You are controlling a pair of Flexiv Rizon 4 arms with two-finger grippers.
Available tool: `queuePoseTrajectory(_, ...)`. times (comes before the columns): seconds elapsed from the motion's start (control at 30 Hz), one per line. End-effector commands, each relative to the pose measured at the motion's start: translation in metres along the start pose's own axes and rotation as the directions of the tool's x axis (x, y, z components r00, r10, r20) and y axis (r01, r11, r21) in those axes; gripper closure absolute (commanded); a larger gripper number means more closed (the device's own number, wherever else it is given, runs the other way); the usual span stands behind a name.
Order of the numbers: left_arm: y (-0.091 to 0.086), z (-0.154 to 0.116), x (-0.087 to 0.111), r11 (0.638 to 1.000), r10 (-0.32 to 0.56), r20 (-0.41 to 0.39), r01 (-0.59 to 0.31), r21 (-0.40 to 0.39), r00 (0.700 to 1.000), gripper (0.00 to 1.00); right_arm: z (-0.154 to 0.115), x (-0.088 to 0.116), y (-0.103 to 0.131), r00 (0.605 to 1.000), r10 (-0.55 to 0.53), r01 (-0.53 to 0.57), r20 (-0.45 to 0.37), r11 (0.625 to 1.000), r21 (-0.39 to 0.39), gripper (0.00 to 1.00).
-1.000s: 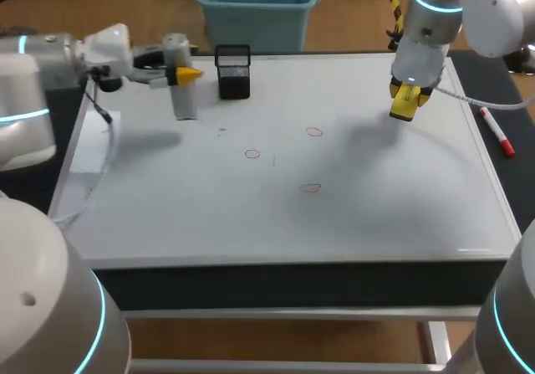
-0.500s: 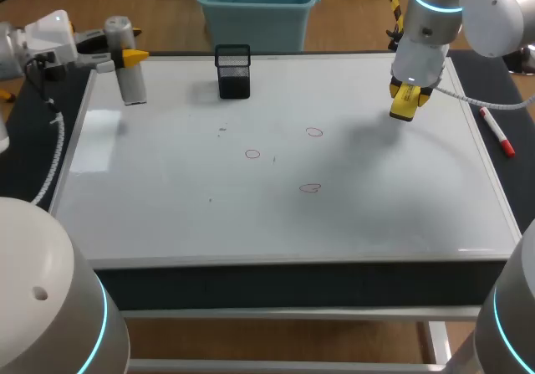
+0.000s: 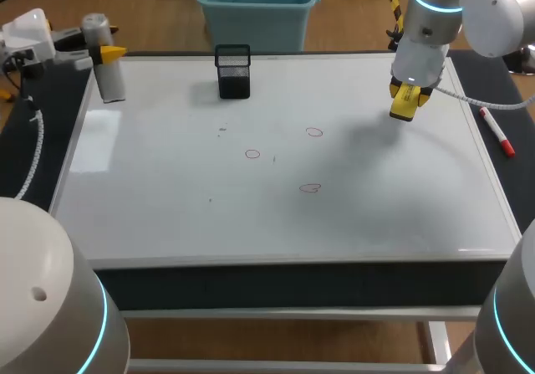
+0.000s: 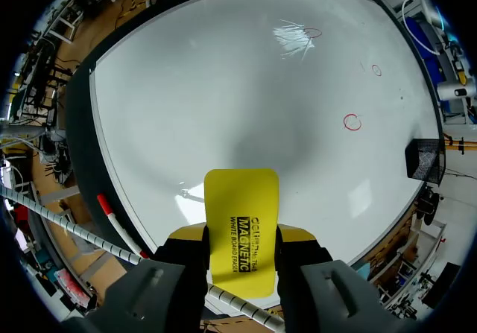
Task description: Pick up the inspection probe, press it on each red-marked spot on the whiteboard one by one, put down the probe, pick up the eraser, and wipe off all the red marks.
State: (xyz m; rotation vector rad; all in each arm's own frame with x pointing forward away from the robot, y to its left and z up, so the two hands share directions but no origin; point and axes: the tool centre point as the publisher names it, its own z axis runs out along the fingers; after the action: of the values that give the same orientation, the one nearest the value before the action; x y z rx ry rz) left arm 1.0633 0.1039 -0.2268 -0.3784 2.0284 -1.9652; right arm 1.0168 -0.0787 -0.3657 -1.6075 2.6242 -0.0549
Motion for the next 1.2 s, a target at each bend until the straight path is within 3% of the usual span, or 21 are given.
queuePoseTrajectory(0.03, -0.002, -0.001, 0.003, 1.000, 0.001, 0.004, -0.001, -0.003, 1.000, 1.00, -0.001, 0.001, 0.000, 1.000, -0.002, 0.002, -0.002, 1.000, 0.003, 1.00)
queuePoseTrajectory(0.4, -0.002, -0.001, 0.003, 1.000, 0.001, 0.004, -0.001, -0.003, 1.000, 1.00, -0.001, 0.001, 0.000, 1.000, -0.002, 0.002, -0.002, 1.000, 0.003, 1.00)
queuePoseTrajectory(0.57, -0.002, -0.001, 0.003, 1.000, 0.001, 0.004, -0.001, -0.003, 1.000, 1.00, -0.008, -0.030, 0.021, 0.995, -0.091, 0.092, -0.036, 0.995, 0.026, 1.00)
queuePoseTrajectory(0.77, -0.002, -0.001, 0.003, 1.000, 0.001, 0.004, -0.001, -0.003, 1.000, 1.00, -0.010, -0.075, 0.068, 0.982, -0.180, 0.182, -0.049, 0.982, 0.045, 1.00)
queuePoseTrajectory(1.2, -0.002, -0.001, 0.003, 1.000, 0.001, 0.004, -0.001, -0.003, 1.000, 1.00, -0.008, -0.170, 0.151, 0.926, -0.375, 0.376, 0.046, 0.927, 0.000, 1.00)
